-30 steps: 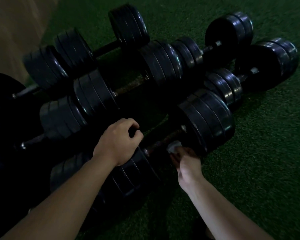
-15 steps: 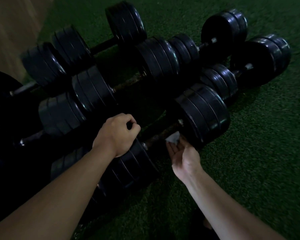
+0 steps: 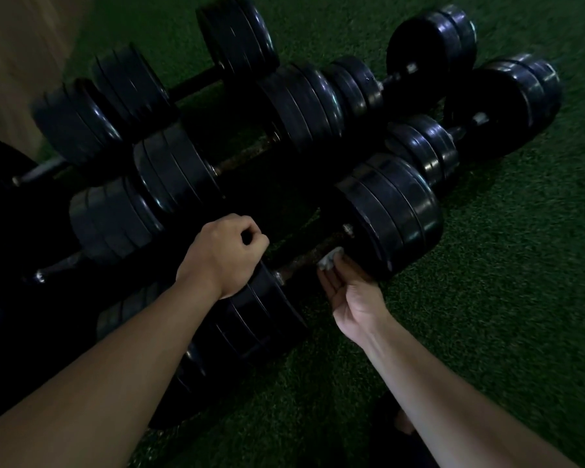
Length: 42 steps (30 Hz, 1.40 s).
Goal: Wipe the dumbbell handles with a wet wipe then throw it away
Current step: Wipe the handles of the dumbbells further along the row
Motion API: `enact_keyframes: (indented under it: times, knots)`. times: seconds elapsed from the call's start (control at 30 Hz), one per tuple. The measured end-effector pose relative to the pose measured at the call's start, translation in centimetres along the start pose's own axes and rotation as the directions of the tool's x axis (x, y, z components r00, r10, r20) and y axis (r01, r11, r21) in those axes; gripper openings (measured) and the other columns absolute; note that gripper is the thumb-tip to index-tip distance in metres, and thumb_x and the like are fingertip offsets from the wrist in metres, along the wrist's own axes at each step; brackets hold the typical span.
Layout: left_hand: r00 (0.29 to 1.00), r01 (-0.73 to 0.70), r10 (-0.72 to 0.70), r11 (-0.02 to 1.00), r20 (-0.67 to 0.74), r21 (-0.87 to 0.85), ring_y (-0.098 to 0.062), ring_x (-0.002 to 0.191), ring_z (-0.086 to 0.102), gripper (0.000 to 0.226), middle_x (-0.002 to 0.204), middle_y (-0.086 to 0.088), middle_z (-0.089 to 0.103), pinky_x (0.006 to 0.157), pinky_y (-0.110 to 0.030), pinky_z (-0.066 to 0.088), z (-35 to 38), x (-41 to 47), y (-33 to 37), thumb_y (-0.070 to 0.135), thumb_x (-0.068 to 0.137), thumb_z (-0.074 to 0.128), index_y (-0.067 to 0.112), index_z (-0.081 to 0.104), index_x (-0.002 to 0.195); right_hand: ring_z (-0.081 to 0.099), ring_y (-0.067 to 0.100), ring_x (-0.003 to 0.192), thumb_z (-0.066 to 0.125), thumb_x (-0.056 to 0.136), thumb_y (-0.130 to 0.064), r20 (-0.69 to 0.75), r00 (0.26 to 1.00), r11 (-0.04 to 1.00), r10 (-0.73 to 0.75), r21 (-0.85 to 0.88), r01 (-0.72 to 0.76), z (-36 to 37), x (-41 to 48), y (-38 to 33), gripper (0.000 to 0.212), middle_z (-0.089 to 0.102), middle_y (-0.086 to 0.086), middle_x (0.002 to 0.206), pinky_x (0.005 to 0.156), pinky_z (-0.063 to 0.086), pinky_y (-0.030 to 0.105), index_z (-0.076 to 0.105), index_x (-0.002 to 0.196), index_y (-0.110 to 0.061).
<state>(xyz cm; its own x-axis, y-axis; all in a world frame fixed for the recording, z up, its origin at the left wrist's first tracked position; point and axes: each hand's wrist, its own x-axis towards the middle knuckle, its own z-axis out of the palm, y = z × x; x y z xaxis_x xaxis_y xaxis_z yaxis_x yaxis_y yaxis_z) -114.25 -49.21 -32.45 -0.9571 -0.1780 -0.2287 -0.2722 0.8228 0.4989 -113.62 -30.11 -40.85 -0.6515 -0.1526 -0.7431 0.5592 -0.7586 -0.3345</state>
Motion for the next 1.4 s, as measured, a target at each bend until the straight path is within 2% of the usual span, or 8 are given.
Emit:
enact_keyframes:
  times: [0.2, 0.4, 0.63, 0.77, 0.83, 1.1, 1.27, 1.4]
  knots:
    - [1.000, 0.002, -0.002, 1.000, 0.001, 0.003, -0.006, 0.084, 0.058, 0.018, 0.094, 0.015, 0.060, 0.069, -0.022, 0.045, 0.0, -0.1, 0.2, 0.036, 0.093, 0.052, 0.027, 0.065, 0.085, 0.069, 0.015, 0.077, 0.061, 0.093, -0.005, 0.011, 0.999, 0.993, -0.033, -0.111, 0.034, -0.4, 0.2, -0.3, 0.006, 0.069, 0.003, 0.076, 0.075, 0.058, 0.024, 0.067, 0.095, -0.007]
    - [1.000, -0.007, 0.007, 1.000, -0.003, 0.006, -0.006, 0.084, 0.058, 0.018, 0.096, 0.015, 0.060, 0.070, -0.023, 0.046, 0.0, -0.1, 0.2, 0.036, 0.093, 0.052, 0.027, 0.065, 0.086, 0.071, 0.014, 0.077, 0.059, 0.093, -0.001, -0.120, 0.990, 0.993, -0.074, 0.080, 0.084, 0.8, -0.1, -1.0, 0.013, 0.073, 0.005, 0.083, 0.079, 0.060, 0.026, 0.070, 0.088, -0.006]
    - [1.000, -0.008, 0.008, 1.000, -0.004, 0.006, -0.006, 0.084, 0.058, 0.018, 0.096, 0.014, 0.060, 0.069, -0.021, 0.045, 0.0, -0.1, 0.1, 0.036, 0.093, 0.052, 0.026, 0.065, 0.086, 0.070, 0.014, 0.076, 0.061, 0.092, 0.000, -0.100, 0.994, 0.996, -0.049, -0.075, 0.041, 0.6, -1.0, 0.8, 0.010, 0.071, 0.006, 0.083, 0.080, 0.059, 0.025, 0.068, 0.092, -0.007]
    - [1.000, -0.005, 0.005, 1.000, -0.006, 0.003, -0.007, 0.083, 0.058, 0.018, 0.096, 0.013, 0.060, 0.068, -0.021, 0.045, 0.0, -0.1, 0.1, 0.035, 0.093, 0.053, 0.026, 0.066, 0.085, 0.069, 0.015, 0.079, 0.059, 0.093, 0.002, -0.155, 0.986, 0.998, -0.064, 0.018, 0.067, 0.9, -0.4, -0.1, 0.013, 0.070, 0.007, 0.090, 0.074, 0.061, 0.024, 0.067, 0.102, -0.005]
    - [1.000, -0.003, 0.003, 1.000, -0.006, 0.003, -0.006, 0.083, 0.058, 0.018, 0.095, 0.013, 0.060, 0.068, -0.021, 0.044, 0.0, -0.1, 0.1, 0.036, 0.093, 0.053, 0.026, 0.066, 0.085, 0.069, 0.015, 0.080, 0.060, 0.093, 0.001, -0.186, 0.980, 0.994, -0.075, 0.067, 0.089, 1.1, -0.1, -0.9, 0.012, 0.071, 0.006, 0.089, 0.074, 0.061, 0.024, 0.069, 0.095, -0.005]
    - [1.000, 0.002, -0.002, 1.000, 0.000, 0.008, -0.007, 0.084, 0.057, 0.018, 0.095, 0.013, 0.060, 0.066, -0.021, 0.042, 0.0, 0.0, 0.1, 0.036, 0.093, 0.053, 0.025, 0.066, 0.086, 0.068, 0.015, 0.076, 0.059, 0.093, 0.001, -0.160, 0.986, 0.998, -0.051, -0.044, 0.045, 1.5, -1.7, 0.7, 0.014, 0.071, 0.005, 0.080, 0.072, 0.060, 0.023, 0.068, 0.088, -0.008]
    - [1.000, -0.003, 0.004, 1.000, -0.006, 0.016, -0.008, 0.083, 0.057, 0.019, 0.095, 0.013, 0.060, 0.066, -0.021, 0.043, 0.1, -0.1, 0.0, 0.036, 0.092, 0.052, 0.026, 0.066, 0.085, 0.071, 0.012, 0.079, 0.061, 0.092, -0.002, -0.189, 0.977, 0.993, -0.095, 0.050, 0.107, 1.2, -0.2, -0.8, 0.011, 0.072, 0.005, 0.092, 0.073, 0.059, 0.022, 0.070, 0.094, -0.008]
    - [1.000, 0.002, -0.002, 1.000, -0.003, 0.011, -0.008, 0.082, 0.057, 0.019, 0.096, 0.013, 0.060, 0.068, -0.026, 0.045, 0.0, 0.0, 0.0, 0.036, 0.093, 0.052, 0.026, 0.066, 0.085, 0.068, 0.015, 0.082, 0.058, 0.095, 0.000, -0.141, 0.986, 0.996, -0.086, -0.050, 0.080, 1.3, -1.2, 0.7, 0.012, 0.070, 0.006, 0.088, 0.076, 0.060, 0.023, 0.067, 0.093, -0.007]
